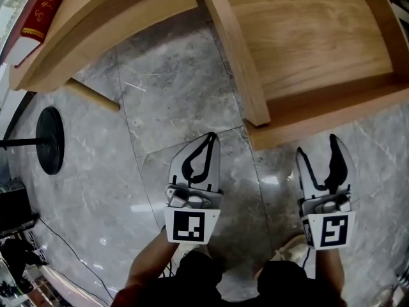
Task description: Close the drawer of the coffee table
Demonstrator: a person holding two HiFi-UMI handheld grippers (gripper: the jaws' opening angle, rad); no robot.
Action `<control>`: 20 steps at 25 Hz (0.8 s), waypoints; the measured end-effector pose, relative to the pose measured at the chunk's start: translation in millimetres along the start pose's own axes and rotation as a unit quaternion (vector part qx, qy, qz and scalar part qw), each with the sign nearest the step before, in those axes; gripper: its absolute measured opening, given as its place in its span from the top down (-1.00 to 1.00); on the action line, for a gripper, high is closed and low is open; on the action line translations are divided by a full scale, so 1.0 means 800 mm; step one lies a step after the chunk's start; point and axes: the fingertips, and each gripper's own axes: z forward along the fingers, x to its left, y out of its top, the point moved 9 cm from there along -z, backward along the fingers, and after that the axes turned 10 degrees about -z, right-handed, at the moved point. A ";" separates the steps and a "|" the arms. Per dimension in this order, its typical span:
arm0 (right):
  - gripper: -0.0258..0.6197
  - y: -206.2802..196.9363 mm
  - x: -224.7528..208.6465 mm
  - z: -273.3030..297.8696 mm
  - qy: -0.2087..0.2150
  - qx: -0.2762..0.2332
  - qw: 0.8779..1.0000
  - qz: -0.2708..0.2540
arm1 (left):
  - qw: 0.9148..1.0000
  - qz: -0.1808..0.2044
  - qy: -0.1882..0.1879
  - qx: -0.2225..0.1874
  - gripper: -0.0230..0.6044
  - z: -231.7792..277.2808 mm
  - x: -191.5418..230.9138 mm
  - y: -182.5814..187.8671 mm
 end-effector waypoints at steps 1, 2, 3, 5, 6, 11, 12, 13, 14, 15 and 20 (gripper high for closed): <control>0.08 -0.001 -0.001 0.000 -0.001 0.000 1.000 0.005 | 1.000 0.003 0.001 -0.001 0.91 -0.001 0.000 0.000; 0.08 -0.002 -0.001 0.000 -0.002 0.000 1.000 0.008 | 1.000 0.004 0.003 -0.002 0.91 -0.001 -0.001 0.001; 0.09 -0.002 -0.001 0.000 -0.002 -0.001 1.000 0.009 | 1.000 0.003 0.004 -0.004 0.91 -0.002 -0.001 0.002; 0.09 0.000 0.000 0.001 0.001 -0.011 1.000 0.005 | 1.000 0.003 0.005 -0.007 0.91 -0.002 -0.001 0.004; 0.08 0.001 0.000 0.001 0.002 -0.015 1.000 0.003 | 1.000 0.003 0.005 -0.008 0.91 -0.002 -0.001 0.004; 0.08 0.014 -0.005 0.006 -0.004 -0.028 1.000 -0.003 | 1.000 0.003 0.003 -0.009 0.91 -0.005 -0.001 0.007; 0.08 0.019 -0.009 0.008 -0.009 -0.026 1.000 -0.009 | 1.000 0.003 0.003 -0.011 0.91 -0.005 -0.001 0.009; 0.08 0.026 -0.013 0.010 -0.015 -0.026 0.999 -0.016 | 1.000 0.003 0.004 -0.013 0.91 -0.005 0.000 0.011; 0.08 0.033 -0.018 0.013 -0.021 -0.029 0.999 -0.020 | 1.000 0.001 0.005 -0.016 0.91 -0.005 0.001 0.012; 0.08 0.040 -0.023 0.015 -0.028 -0.035 0.999 -0.020 | 1.000 -0.003 0.007 -0.019 0.91 -0.004 0.001 0.014; 0.05 0.065 -0.045 0.020 -0.053 -0.059 0.997 0.018 | 0.999 -0.022 0.015 -0.021 0.91 -0.006 0.001 0.019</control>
